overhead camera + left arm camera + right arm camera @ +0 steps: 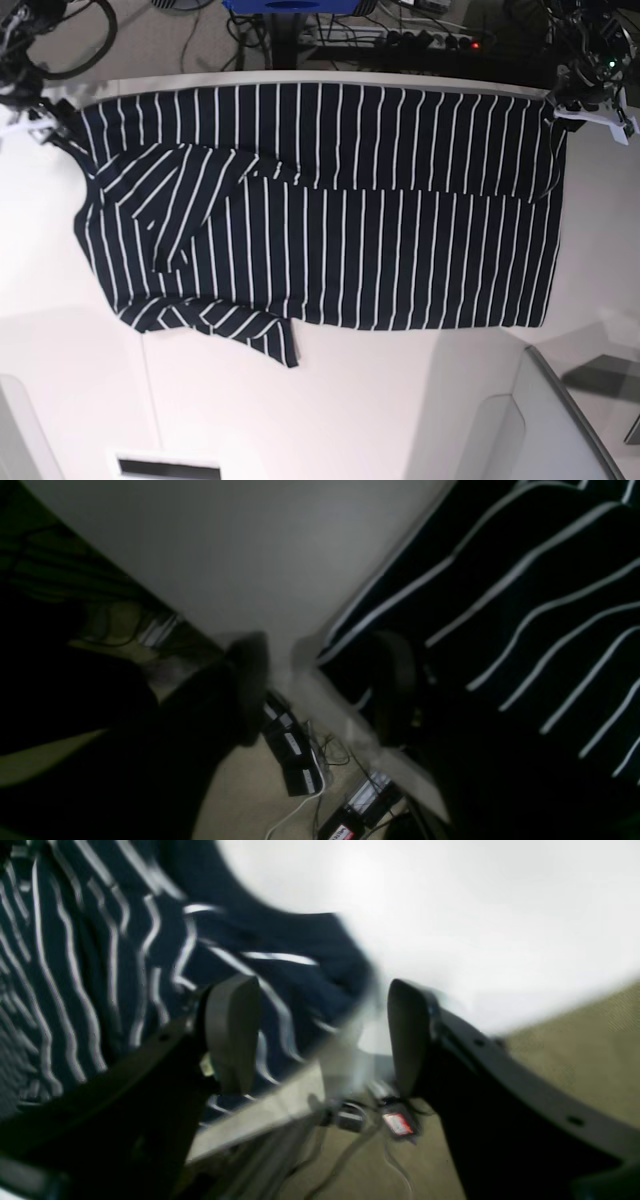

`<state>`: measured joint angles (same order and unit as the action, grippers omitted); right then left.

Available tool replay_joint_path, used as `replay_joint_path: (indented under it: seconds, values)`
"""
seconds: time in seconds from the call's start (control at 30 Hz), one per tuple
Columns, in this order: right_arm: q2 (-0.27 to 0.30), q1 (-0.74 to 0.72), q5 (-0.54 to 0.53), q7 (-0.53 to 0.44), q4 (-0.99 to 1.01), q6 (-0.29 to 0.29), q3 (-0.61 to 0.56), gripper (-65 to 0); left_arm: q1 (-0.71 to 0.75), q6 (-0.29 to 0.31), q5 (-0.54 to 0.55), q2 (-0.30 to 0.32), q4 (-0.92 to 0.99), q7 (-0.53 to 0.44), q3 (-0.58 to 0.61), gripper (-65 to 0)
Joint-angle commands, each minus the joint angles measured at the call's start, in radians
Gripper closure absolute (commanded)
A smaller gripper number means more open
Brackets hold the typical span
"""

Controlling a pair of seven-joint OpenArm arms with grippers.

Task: Layout the t-shirt on the table in an organized manner, then fold the t-shirt properly
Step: 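Open both grippers and release the shirt edge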

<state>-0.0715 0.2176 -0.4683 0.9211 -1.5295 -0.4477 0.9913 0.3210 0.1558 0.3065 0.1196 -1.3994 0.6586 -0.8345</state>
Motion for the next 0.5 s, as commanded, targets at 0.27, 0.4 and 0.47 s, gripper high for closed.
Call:
replay_joint_path:
  seconds: [0.27,0.4,0.47]
  values:
    - [0.045,0.010,-0.016,-0.020,-0.061,-0.009,0.042,-38.3,0.056,0.003,0.004,0.021,-0.249,-0.021,-0.026,-49.9]
    - [0.048,0.006,-0.016,-0.020,-0.062,-0.010,0.041,-38.3,-0.024,0.097,0.004,0.131,-0.228,-0.021,0.067,-48.5]
    - [0.048,0.006,-0.016,-0.020,-0.062,-0.010,0.041,-38.3,-0.081,0.132,0.003,0.183,-0.159,-0.021,0.122,-48.5]
